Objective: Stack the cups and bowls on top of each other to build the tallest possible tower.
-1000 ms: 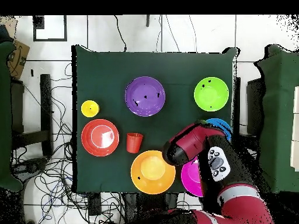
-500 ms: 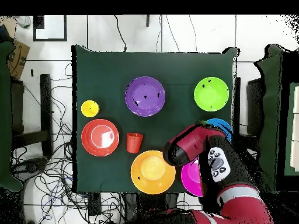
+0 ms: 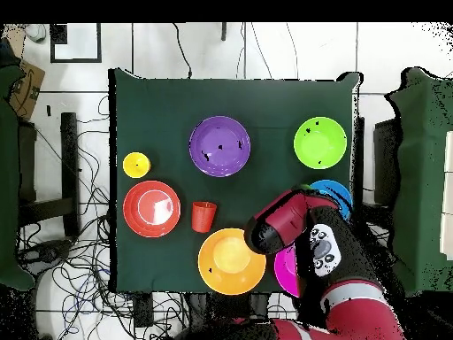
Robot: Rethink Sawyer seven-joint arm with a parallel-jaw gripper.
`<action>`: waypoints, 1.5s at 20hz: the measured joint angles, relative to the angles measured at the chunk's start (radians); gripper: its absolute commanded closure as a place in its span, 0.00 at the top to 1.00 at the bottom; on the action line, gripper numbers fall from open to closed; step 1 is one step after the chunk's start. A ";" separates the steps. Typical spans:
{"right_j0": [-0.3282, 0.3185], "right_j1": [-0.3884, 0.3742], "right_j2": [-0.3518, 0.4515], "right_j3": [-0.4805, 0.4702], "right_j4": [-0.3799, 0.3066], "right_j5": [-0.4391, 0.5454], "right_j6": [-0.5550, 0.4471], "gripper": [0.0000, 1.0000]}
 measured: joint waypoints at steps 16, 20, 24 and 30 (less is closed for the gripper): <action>0.045 0.000 -0.044 -0.013 -0.022 0.000 0.000 1.00; 0.051 0.000 -0.060 -0.024 -0.022 0.000 0.000 1.00; 0.056 0.000 -0.069 -0.029 -0.027 0.000 0.000 1.00; 0.060 0.000 -0.075 -0.035 -0.026 0.000 0.000 1.00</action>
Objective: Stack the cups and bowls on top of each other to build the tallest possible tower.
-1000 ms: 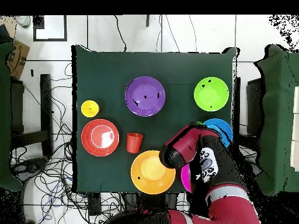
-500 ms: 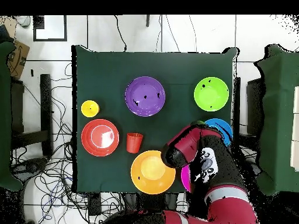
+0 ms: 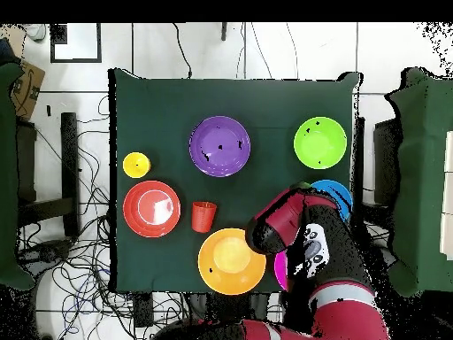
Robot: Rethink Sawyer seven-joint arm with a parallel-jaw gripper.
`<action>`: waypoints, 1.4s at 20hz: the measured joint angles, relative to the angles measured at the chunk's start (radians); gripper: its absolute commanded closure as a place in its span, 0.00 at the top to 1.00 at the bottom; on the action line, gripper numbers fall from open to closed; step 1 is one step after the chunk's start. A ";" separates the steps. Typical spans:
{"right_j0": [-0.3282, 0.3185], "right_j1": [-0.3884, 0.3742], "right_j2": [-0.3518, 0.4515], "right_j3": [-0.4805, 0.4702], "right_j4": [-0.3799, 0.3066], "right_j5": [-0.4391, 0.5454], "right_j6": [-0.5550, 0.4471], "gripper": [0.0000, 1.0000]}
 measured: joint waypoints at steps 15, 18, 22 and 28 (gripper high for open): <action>-0.038 0.059 0.008 -0.004 0.000 0.000 0.000 1.00; -0.039 0.066 0.008 -0.004 0.000 0.000 0.000 1.00; -0.039 0.071 0.008 -0.004 0.000 0.000 0.000 1.00; -0.030 0.072 0.008 -0.004 0.000 0.000 0.000 1.00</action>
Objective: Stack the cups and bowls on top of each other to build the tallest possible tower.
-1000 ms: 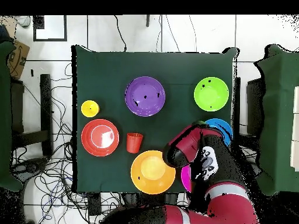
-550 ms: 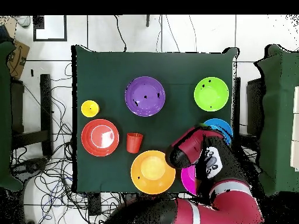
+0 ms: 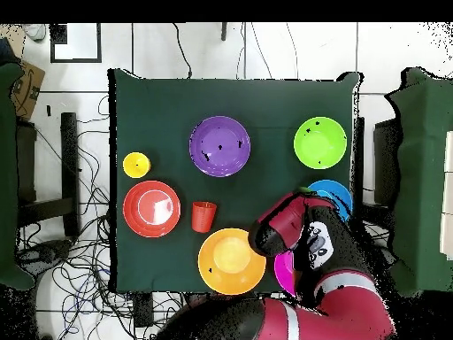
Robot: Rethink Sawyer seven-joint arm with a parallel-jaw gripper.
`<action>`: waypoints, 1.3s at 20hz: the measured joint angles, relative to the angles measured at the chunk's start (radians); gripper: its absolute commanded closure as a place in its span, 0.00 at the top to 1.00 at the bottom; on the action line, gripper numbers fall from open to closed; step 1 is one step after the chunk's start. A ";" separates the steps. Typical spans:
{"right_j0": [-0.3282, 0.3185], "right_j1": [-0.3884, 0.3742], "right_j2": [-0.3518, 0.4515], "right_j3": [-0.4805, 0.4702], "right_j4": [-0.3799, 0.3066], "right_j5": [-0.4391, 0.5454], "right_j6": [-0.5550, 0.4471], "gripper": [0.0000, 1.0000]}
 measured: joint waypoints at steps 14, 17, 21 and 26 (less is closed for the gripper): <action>0.038 0.000 -0.016 -0.010 -0.013 0.000 0.000 1.00; 0.038 0.000 -0.016 -0.014 -0.013 0.000 0.000 1.00; 0.038 0.000 -0.016 -0.018 -0.013 0.000 0.000 1.00; 0.038 0.000 -0.017 -0.018 -0.013 0.000 0.000 1.00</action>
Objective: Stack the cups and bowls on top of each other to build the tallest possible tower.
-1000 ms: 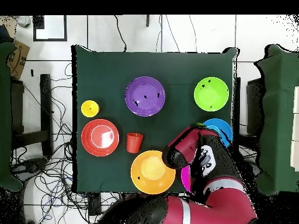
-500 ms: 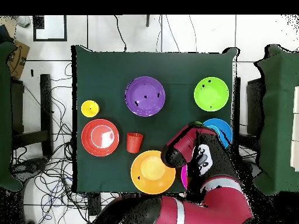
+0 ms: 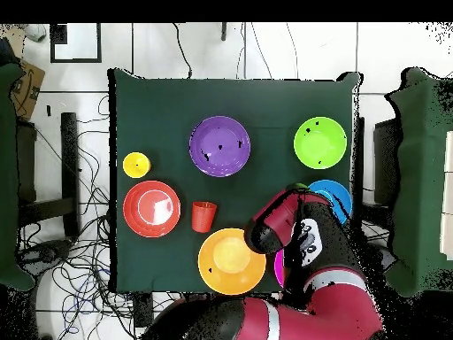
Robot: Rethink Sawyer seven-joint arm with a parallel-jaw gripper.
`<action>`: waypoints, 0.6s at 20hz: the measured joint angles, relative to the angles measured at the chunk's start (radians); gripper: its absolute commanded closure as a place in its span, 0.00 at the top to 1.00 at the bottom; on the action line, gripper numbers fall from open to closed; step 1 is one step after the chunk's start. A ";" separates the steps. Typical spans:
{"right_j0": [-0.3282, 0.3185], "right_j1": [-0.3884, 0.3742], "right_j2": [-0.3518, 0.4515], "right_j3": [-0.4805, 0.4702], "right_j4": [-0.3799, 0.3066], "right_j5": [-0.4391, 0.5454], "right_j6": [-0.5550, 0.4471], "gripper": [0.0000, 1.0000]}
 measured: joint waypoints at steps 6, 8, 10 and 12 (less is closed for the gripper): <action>-0.003 0.001 0.000 0.000 0.000 0.000 0.000 1.00; -0.007 0.004 0.000 -0.002 0.000 0.000 0.000 1.00; -0.009 0.007 0.000 -0.004 0.000 0.000 0.000 1.00; -0.010 0.014 -0.001 -0.007 0.000 0.000 0.000 1.00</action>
